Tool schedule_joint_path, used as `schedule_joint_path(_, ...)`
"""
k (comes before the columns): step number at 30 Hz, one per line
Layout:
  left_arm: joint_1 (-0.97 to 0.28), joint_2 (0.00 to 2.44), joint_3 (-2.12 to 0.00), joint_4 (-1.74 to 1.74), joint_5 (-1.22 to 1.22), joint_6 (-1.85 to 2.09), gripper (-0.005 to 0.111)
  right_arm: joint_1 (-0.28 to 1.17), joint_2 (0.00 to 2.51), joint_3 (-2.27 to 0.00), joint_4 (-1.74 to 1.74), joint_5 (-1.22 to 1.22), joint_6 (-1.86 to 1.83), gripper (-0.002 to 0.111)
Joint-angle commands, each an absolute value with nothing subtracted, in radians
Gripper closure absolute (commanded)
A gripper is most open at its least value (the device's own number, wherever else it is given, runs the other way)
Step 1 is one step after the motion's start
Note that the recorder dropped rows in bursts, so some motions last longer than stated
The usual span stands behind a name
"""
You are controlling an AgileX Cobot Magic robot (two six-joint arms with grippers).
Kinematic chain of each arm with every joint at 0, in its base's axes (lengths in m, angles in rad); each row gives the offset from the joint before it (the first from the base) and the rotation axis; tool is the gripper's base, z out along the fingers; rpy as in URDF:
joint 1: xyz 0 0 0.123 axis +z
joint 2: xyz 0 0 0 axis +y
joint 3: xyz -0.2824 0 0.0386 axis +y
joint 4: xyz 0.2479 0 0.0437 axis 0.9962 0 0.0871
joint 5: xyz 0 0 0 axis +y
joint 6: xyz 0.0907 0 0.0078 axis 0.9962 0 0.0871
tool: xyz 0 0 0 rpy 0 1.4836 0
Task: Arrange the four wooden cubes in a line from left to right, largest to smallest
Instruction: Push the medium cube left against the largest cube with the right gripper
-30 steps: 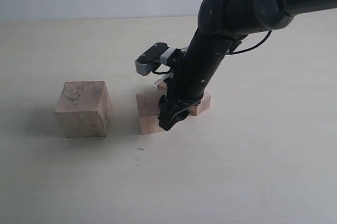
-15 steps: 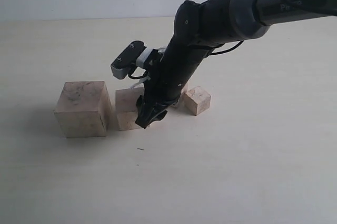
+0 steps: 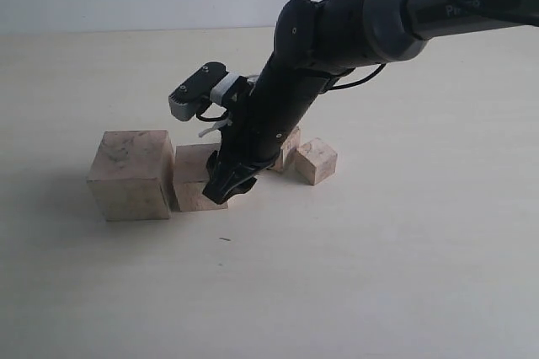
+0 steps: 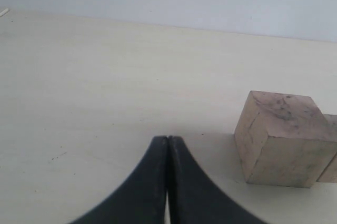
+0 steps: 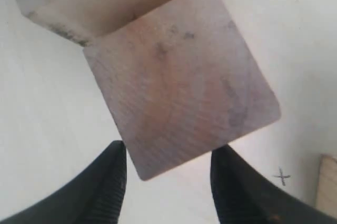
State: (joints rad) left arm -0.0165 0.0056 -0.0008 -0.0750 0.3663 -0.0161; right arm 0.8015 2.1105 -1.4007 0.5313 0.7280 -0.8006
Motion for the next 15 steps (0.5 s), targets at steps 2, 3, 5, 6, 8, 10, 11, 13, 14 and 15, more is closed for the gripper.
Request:
schedule_joint_path(2,-0.023,0.000,0.000,-0.072,0.358,-0.019,0.107,0.803,2.109,-1.407,0.552,0.725,-0.802,0.060)
schedule_joint_path(3,-0.023,0.000,0.000,-0.072,0.358,-0.019,0.107,0.803,2.109,-1.407,0.554,0.720,-0.802,0.060)
schedule_joint_path(5,-0.023,0.000,0.000,-0.072,0.358,-0.019,0.107,0.803,2.109,-1.407,0.561,0.707,-0.803,0.060)
schedule_joint_path(6,-0.023,0.000,0.000,-0.072,0.358,-0.019,0.107,0.803,2.109,-1.407,0.570,0.704,-0.803,0.060)
schedule_joint_path(8,-0.023,0.000,0.000,-0.072,0.358,-0.019,0.107,0.803,2.109,-1.407,0.577,0.704,-0.805,0.060)
schedule_joint_path(10,-0.023,0.000,0.000,-0.072,0.358,-0.019,0.107,0.803,2.109,-1.407,0.577,0.710,-0.805,0.060)
schedule_joint_path(11,-0.023,0.000,0.000,-0.072,0.358,-0.019,0.107,0.803,2.109,-1.407,0.577,0.710,-0.805,0.060)
schedule_joint_path(13,-0.023,0.000,0.000,-0.072,0.358,-0.019,0.107,0.803,2.109,-1.407,0.593,0.714,-0.805,0.060)
schedule_joint_path(14,-0.023,0.000,0.000,-0.072,0.358,-0.019,0.107,0.803,2.109,-1.407,0.600,0.714,-0.805,0.060)
schedule_joint_path(15,-0.023,0.000,0.000,-0.072,0.358,-0.019,0.107,0.803,2.109,-1.407,0.611,0.719,-0.807,0.060)
